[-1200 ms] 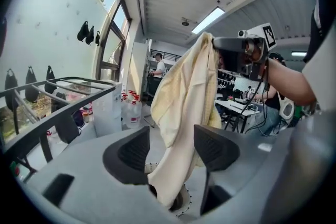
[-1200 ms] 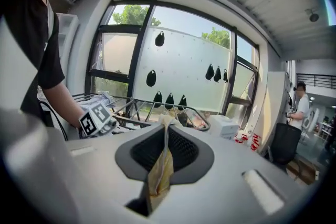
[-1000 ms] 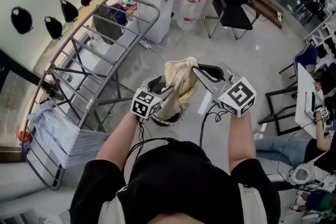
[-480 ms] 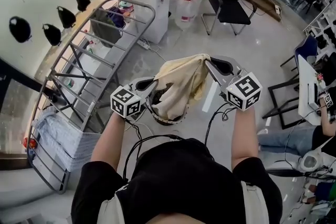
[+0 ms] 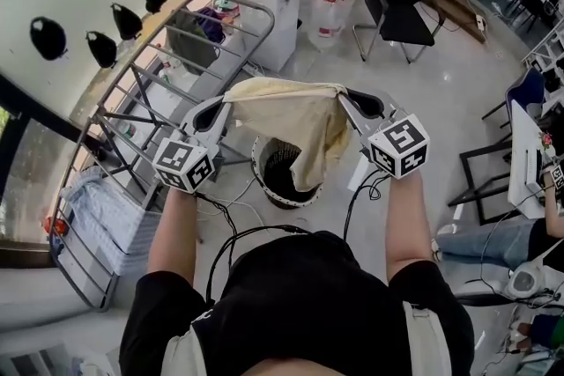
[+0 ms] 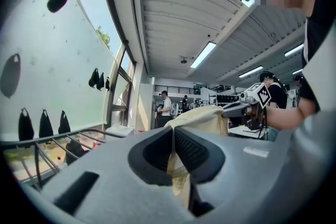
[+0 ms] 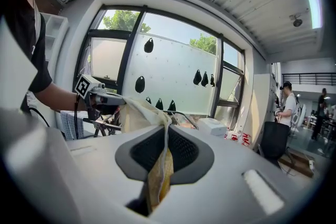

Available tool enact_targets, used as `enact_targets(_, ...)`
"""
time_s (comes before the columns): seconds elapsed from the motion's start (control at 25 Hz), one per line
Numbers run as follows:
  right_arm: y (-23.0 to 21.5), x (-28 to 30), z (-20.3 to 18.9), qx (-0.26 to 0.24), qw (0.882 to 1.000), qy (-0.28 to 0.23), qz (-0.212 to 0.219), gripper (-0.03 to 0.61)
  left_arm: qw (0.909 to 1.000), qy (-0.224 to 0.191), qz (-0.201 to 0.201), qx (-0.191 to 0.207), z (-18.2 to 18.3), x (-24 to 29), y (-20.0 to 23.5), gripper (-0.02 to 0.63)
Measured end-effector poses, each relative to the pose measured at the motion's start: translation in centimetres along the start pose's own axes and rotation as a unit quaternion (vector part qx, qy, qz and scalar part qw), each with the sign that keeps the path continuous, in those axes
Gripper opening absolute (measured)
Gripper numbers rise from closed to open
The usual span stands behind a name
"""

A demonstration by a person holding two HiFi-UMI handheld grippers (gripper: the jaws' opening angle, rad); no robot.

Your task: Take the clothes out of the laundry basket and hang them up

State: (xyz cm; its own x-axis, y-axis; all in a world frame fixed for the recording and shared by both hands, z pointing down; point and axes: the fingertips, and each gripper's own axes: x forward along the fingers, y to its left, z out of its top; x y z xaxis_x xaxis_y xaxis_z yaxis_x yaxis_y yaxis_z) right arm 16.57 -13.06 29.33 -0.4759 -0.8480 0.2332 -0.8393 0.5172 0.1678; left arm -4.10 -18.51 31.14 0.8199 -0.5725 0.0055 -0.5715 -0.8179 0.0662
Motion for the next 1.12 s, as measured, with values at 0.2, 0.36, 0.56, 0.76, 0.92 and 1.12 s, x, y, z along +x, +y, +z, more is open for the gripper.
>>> enact_targets(0.2,0.6,1.8,2.6,-0.026,0.999,-0.021,0.028,0.035,0.9968,-0.037,0.063,0.035,4.2,-2.4,1.0,0.012)
enact_targets(0.36,1.3,3.9,5.1,-0.047,0.996,-0.04,0.06,0.035,0.9924,-0.051,0.104,0.043,5.9,-4.7,1.9,0.012)
enact_targets(0.56,3.6,7.1,8.4,-0.078,0.987,-0.067,0.121,0.035,0.9826,-0.059,0.168,0.055,7.2,-8.8,3.3,0.012)
enact_targets(0.76,7.6,11.0,11.9,-0.125,0.968,-0.091,0.197,0.035,0.963,-0.074,0.25,0.069,8.8,-14.5,4.6,0.012)
enact_targets(0.92,11.0,13.2,15.6,-0.159,0.947,-0.122,0.251,0.035,0.944,-0.095,0.304,0.085,11.0,-18.9,4.1,0.012)
enact_targets(1.12,15.5,15.8,20.2,-0.185,0.914,-0.166,0.321,0.035,0.9105,-0.103,0.385,0.109,13.2,-24.1,4.1,0.012)
